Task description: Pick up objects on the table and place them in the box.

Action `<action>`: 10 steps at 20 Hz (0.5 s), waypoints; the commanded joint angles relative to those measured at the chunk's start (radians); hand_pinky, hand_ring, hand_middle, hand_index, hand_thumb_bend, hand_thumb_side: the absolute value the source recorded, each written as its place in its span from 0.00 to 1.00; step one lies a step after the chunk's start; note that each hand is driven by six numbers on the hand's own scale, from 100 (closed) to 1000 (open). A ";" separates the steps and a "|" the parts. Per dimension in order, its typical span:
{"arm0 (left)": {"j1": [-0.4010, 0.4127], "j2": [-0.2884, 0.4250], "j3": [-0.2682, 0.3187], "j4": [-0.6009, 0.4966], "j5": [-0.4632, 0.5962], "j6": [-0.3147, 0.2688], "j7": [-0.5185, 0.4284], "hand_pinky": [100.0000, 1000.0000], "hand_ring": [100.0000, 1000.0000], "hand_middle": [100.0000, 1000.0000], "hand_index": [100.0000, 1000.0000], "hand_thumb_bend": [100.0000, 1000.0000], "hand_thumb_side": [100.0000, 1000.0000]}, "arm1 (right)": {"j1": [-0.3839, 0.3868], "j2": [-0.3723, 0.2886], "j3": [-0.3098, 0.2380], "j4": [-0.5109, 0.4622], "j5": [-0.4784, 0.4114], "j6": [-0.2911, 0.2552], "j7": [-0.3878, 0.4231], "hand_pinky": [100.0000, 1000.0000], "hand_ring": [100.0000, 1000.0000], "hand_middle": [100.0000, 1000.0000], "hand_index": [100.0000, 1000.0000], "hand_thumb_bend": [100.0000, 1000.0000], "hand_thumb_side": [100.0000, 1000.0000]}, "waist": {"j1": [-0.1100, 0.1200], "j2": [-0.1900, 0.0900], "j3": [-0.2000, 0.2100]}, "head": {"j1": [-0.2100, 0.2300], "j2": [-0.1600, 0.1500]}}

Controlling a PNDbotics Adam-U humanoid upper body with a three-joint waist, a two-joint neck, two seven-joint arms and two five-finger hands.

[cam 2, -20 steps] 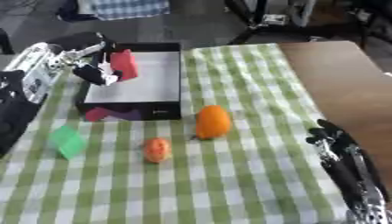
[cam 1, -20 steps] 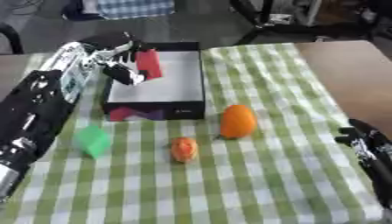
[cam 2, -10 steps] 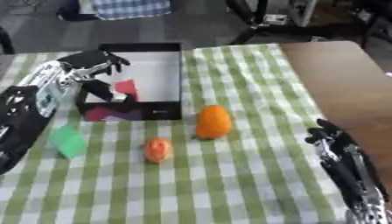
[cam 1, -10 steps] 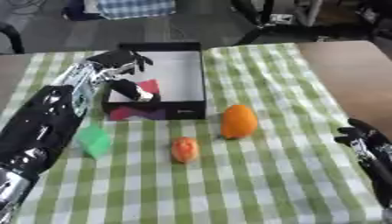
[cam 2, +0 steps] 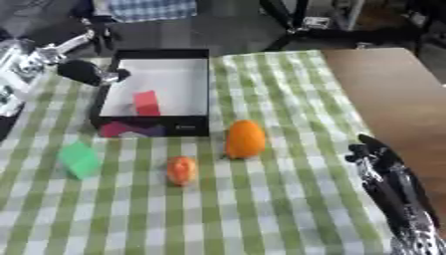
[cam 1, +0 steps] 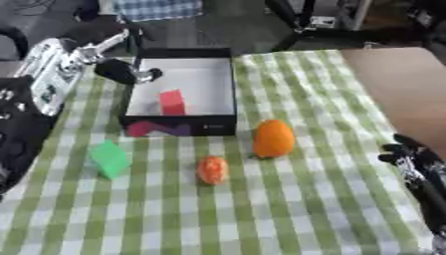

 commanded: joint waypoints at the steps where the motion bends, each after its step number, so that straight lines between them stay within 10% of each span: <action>1: 0.063 0.169 0.011 -0.211 0.129 0.013 -0.072 0.72 0.55 0.59 0.84 0.33 0.54 | -0.007 -0.022 -0.008 -0.008 0.003 -0.002 -0.002 0.88 0.68 0.67 0.85 0.00 0.58 | 0.003 -0.032 0.002 | -0.008 -0.001; 10: 0.373 0.388 0.035 -0.549 0.222 0.069 -0.265 0.74 0.61 0.64 0.86 0.35 0.50 | -0.013 -0.025 -0.012 -0.007 0.009 -0.002 -0.006 0.88 0.68 0.67 0.85 0.00 0.58 | 0.008 -0.025 0.003 | -0.015 -0.001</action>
